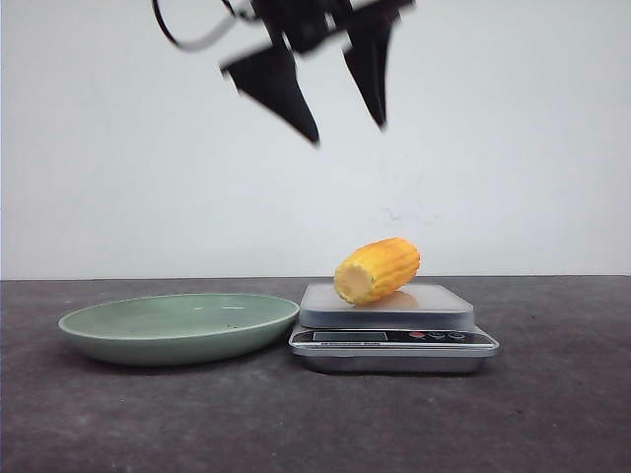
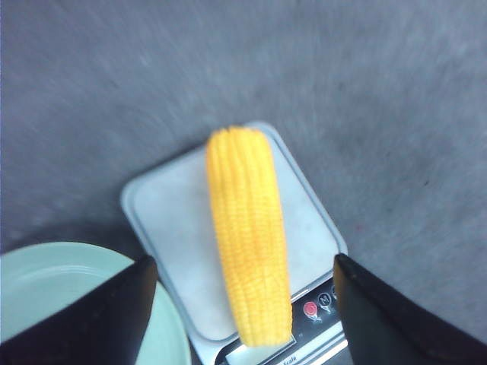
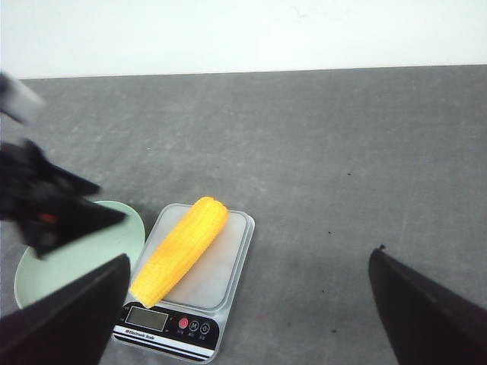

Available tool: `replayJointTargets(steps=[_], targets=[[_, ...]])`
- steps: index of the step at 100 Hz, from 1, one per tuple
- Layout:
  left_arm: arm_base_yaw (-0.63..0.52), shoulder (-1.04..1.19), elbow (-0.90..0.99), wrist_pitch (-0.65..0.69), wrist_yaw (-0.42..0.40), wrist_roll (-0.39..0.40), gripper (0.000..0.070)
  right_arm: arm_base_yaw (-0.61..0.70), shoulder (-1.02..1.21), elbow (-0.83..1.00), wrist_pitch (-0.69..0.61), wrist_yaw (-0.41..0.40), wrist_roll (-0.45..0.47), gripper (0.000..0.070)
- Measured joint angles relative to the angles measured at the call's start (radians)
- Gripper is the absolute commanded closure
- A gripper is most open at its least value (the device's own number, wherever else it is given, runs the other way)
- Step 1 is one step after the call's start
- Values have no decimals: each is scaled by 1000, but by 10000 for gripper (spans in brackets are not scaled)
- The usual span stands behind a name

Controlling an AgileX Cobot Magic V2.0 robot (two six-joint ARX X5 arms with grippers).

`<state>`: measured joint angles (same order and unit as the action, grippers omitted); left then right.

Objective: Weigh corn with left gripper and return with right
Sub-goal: 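Open the left gripper and raise it away from the scale, then lower the right gripper over the corn and close on its end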

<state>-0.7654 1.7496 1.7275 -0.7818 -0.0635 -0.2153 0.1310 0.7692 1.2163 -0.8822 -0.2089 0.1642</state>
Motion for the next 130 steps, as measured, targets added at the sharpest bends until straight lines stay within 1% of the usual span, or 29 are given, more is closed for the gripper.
replayJointTargets(steps=[17, 33, 56, 69, 77, 89, 97, 112, 116, 125, 130], targets=[[0, -206, 0, 0, -22, 16, 252, 0, 5, 0, 1, -3, 0, 65], [-1, -437, 2, -15, -73, 42, 252, 0, 8, 0, 13, -61, 0, 65], [-1, -719, 3, -146, -160, 66, 253, 11, 24, 0, 34, -78, 2, 65], [-1, -830, 3, -261, -247, 75, 253, 58, 67, 0, 53, -76, 25, 65], [-1, -882, 0, -304, -276, 74, 253, 99, 110, 0, 86, -72, 36, 65], [-1, -950, -60, -340, -279, 65, 254, 182, 183, 0, 127, -8, 49, 65], [-1, -994, -120, -359, -279, 50, 254, 249, 215, 0, 172, 60, 52, 65], [-1, -1093, -251, -352, -279, 5, 254, 385, 275, 0, 274, 201, 54, 63], [-1, -1117, -288, -344, -279, -8, 254, 417, 302, 0, 299, 237, 56, 49], [-1, -1150, -356, -333, -279, -21, 254, 470, 381, 0, 337, 286, 71, 2], [-1, -1159, -394, -326, -278, -26, 254, 485, 433, 0, 352, 301, 76, 0]])
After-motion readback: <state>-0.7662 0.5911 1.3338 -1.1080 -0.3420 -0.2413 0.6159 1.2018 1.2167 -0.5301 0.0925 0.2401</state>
